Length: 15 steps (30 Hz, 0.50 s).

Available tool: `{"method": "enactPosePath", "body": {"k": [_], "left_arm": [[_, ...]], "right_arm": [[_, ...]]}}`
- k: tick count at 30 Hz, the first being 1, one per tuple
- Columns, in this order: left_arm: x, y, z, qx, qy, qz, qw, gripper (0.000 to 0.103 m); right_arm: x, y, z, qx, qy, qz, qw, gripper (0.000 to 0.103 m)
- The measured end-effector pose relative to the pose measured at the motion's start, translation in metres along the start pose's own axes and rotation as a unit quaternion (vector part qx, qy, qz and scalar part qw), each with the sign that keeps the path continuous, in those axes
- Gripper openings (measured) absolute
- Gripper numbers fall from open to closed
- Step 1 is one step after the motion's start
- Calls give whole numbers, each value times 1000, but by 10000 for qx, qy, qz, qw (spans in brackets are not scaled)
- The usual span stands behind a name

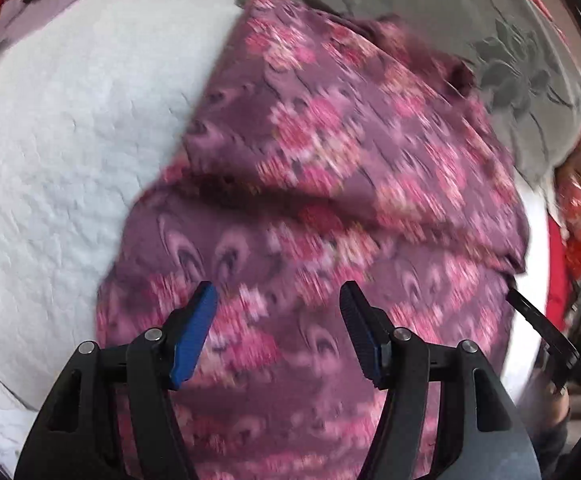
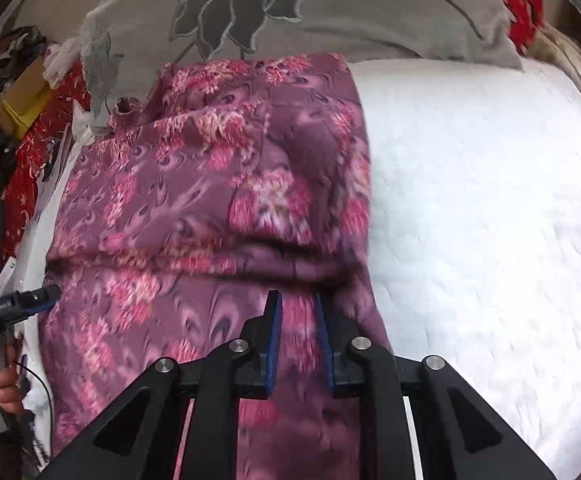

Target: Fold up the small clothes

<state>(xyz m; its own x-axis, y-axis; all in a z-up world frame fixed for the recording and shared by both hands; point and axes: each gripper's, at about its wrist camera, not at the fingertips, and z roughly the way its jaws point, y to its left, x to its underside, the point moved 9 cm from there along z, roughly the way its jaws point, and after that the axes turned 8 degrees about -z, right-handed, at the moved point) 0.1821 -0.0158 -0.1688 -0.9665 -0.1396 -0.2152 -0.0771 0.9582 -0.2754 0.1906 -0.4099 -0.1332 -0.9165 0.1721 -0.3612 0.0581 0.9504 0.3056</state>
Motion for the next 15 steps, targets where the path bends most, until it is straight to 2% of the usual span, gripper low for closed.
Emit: {"method": "enactPosePath", "body": {"k": [3, 5, 12, 15], "left_arm": [[25, 9, -11, 74, 218, 60, 9997, 63], [47, 23, -21, 55, 331, 139, 9993, 63], [107, 77, -48, 137, 709, 2, 9974, 63], [131, 98, -55, 322, 841, -137, 9958, 63]], "right_arm": [[19, 0, -17, 66, 135, -42, 9999, 24], [45, -2, -33, 248, 246, -207, 9992, 37], [153, -20, -84, -36, 140, 154, 9998, 43], [194, -31, -92, -250, 141, 375, 9989, 46]]}}
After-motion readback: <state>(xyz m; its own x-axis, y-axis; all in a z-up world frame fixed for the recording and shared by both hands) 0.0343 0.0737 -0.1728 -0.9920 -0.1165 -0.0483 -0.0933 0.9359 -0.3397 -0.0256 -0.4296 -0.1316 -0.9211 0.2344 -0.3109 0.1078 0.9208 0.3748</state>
